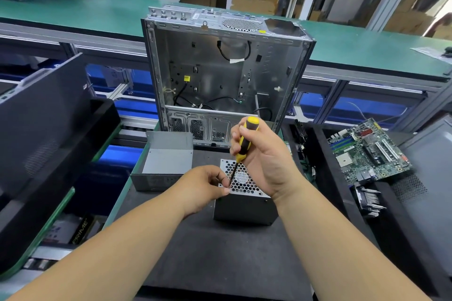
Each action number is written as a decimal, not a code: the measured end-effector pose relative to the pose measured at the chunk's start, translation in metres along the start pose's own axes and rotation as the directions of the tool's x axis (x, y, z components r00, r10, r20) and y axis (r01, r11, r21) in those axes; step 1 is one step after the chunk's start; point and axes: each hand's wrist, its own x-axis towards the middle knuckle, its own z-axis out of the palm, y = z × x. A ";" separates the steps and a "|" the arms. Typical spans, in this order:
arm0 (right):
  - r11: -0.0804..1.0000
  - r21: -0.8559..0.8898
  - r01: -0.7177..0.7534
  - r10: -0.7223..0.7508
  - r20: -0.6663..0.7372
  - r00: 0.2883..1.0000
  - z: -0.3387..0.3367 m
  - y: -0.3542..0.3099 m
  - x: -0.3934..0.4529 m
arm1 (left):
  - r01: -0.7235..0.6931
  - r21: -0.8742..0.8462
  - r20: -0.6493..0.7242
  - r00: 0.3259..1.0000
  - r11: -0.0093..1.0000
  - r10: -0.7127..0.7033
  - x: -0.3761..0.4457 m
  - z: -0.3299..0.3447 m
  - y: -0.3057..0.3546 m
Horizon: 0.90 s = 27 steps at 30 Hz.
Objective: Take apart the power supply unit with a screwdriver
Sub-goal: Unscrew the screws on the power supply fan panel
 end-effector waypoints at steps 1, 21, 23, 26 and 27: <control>1.000 -0.019 0.021 -0.022 -0.021 1.000 -0.002 -0.002 0.000 | 0.008 0.009 -0.011 1.000 1.000 -0.008 0.000 0.000 0.001; 0.886 -0.448 0.120 -0.193 -0.123 0.973 -0.054 -0.024 -0.014 | 0.148 0.149 -0.146 0.981 0.978 -0.126 -0.004 0.003 0.021; 0.889 -0.440 0.124 -0.199 -0.127 0.972 -0.056 -0.024 -0.014 | 0.113 0.228 -0.151 0.985 0.967 -0.080 -0.006 0.004 0.022; 0.896 -0.424 0.133 -0.204 -0.127 0.971 -0.060 -0.025 -0.014 | 0.065 0.332 -0.158 0.987 0.941 -0.012 -0.008 0.006 0.024; 0.895 -0.426 0.133 -0.204 -0.127 0.971 -0.062 -0.025 -0.013 | 0.049 0.352 -0.156 0.988 0.935 0.007 -0.008 0.006 0.024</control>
